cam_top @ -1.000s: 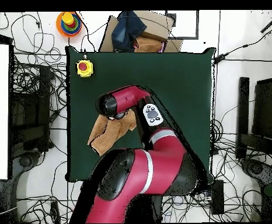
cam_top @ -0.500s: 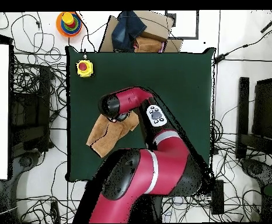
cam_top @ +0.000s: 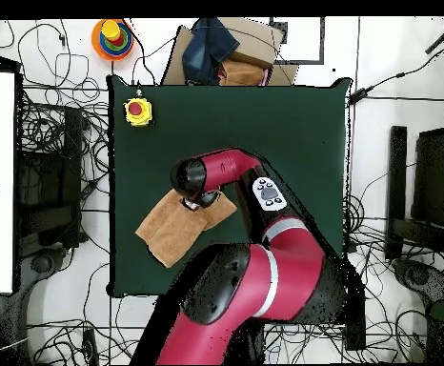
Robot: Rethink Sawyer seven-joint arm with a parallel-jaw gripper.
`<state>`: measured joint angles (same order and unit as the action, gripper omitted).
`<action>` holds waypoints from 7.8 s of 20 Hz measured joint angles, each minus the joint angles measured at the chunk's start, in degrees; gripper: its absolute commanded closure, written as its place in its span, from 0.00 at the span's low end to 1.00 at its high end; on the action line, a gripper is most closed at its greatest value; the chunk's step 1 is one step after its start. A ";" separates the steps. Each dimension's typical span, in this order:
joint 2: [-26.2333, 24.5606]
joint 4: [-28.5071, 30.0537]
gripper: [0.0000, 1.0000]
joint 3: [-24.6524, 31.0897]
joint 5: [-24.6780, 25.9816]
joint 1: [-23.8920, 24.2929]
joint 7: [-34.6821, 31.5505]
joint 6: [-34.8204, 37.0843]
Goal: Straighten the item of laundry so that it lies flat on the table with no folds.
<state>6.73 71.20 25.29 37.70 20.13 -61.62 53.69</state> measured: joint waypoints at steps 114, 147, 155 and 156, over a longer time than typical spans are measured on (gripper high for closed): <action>-2.75 0.61 0.00 -26.68 -23.24 -29.58 -8.09 -33.68; -1.37 -1.79 0.00 -33.75 -35.99 -37.34 -13.27 -24.28; 6.02 2.11 0.00 -32.73 -36.34 -37.89 -13.27 -24.27; 6.45 2.09 0.00 -32.73 -36.35 -37.89 -13.27 -24.28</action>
<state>13.18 73.29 -7.45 1.35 -17.77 -74.89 29.41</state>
